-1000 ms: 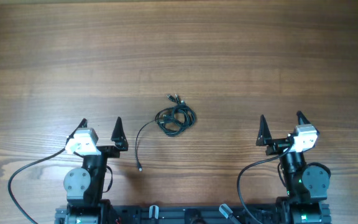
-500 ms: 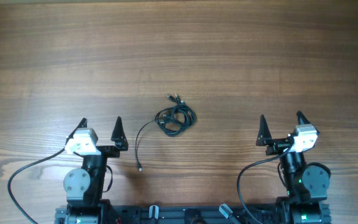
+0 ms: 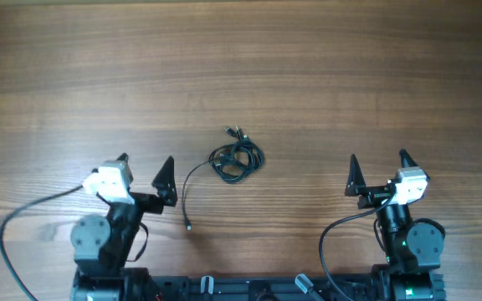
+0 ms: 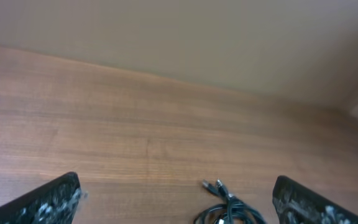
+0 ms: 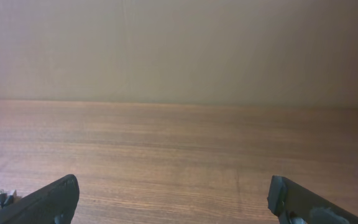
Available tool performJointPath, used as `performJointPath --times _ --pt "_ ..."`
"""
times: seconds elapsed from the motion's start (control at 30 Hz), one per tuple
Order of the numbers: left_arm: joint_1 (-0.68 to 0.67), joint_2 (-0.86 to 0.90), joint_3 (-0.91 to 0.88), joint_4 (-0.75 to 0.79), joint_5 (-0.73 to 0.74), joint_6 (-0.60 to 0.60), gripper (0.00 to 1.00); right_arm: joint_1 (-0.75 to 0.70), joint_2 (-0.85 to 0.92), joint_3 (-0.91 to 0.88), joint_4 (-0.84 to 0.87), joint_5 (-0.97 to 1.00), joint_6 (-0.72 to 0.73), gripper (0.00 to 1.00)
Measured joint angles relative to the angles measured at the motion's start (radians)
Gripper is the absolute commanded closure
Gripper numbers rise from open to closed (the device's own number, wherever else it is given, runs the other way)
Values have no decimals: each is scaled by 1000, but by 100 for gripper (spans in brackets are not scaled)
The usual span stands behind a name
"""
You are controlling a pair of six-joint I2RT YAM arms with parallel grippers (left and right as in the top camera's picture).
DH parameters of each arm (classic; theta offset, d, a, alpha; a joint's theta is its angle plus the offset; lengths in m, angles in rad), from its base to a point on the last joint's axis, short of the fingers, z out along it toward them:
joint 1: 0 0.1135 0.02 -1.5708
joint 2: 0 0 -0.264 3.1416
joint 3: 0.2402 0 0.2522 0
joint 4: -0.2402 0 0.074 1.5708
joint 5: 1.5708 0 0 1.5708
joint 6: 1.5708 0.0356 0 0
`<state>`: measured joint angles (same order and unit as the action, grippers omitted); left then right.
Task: Untangle cables
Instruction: 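Move the left gripper over the black cable bundle and lower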
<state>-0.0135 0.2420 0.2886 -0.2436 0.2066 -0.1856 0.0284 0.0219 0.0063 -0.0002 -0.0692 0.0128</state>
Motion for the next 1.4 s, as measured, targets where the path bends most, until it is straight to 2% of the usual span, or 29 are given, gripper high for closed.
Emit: performJointPath --times 0.23,0.4,0.6,0.83,1.0,1.3,1.4 --pt "0 332 268 -173 63 45 0 0 0 0 0 0 0 0" --pt "0 617 560 -466 125 141 0 0 0 0 -1 0 0 0" --pt "-79 895 848 -652 63 220 0 0 0 0 -1 0 0 0" --pt "-231 1138 971 -726 -66 262 0 0 0 0 -1 0 0 0" --pt "-301 1268 990 -732 -103 286 0 0 0 0 -1 0 0 0" --pt "-365 1379 990 -637 -103 291 0 0 0 0 -1 0 0 0" --pt "-366 1380 990 -577 -39 294 0 0 0 0 -1 0 0 0"
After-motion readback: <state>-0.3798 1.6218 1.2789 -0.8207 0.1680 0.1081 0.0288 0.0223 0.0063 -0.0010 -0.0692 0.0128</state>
